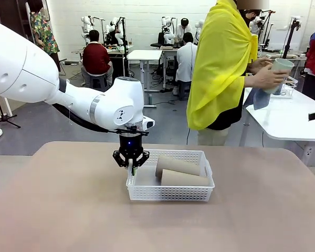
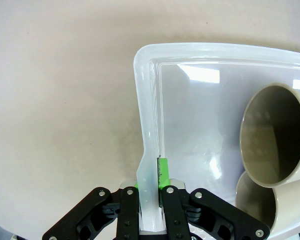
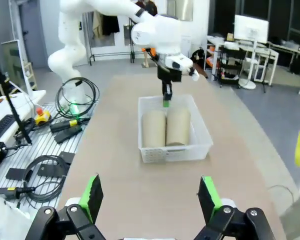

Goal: Clean and organize the cups into the basket.
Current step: Pick up the Reusable plastic cup from the right side of the table and stack it inside the Organizing basket in the center of the table.

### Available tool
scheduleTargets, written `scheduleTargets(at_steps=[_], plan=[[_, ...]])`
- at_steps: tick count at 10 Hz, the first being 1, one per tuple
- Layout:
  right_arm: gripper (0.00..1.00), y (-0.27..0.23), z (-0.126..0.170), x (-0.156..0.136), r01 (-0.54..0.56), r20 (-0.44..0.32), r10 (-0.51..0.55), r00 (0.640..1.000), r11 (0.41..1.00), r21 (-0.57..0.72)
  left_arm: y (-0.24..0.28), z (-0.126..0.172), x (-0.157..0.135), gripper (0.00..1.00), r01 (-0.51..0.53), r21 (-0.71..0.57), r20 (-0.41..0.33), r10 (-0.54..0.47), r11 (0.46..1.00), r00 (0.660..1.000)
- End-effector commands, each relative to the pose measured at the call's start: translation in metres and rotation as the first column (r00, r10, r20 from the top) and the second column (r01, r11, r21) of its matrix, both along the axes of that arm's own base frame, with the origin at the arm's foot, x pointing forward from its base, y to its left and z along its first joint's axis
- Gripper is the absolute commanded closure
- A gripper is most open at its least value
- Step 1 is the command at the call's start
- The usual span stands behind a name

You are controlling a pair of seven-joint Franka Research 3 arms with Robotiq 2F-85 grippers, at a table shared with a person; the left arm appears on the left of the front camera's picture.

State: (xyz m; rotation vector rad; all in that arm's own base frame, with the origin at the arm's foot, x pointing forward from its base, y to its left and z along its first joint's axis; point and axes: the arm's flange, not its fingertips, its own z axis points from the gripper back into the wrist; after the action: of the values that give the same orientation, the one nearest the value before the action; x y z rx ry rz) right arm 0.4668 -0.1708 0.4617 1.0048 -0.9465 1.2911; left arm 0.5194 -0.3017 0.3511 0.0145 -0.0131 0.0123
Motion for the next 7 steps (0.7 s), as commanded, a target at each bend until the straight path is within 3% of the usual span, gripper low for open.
scheduleTargets(at_steps=[1,3,5,7], plan=[[0.0,-0.001,-0.014,0.013,-0.021,0.012,0.021,1.0,1.0,0.02,0.0,-0.001,-0.002,1.0,0.004,0.006,-0.003,-0.004,1.0,1.0],[0.0,-0.014,-0.032,0.006,-0.069,-0.003,0.069,0.998,0.997,0.018,0.0,-0.001,-0.002,1.0,0.004,0.006,-0.003,-0.004,1.0,1.0],[0.0,-0.028,-0.024,-0.006,-0.01,0.011,0.01,1.0,1.0,0.015,0.0,-0.001,-0.002,1.0,0.004,0.006,-0.003,-0.004,1.0,1.0],[0.0,-0.01,-0.038,0.005,-0.024,-0.021,0.024,0.999,0.999,0.023,0.0,-0.001,-0.002,1.0,0.004,0.006,-0.003,-0.004,1.0,1.0]])
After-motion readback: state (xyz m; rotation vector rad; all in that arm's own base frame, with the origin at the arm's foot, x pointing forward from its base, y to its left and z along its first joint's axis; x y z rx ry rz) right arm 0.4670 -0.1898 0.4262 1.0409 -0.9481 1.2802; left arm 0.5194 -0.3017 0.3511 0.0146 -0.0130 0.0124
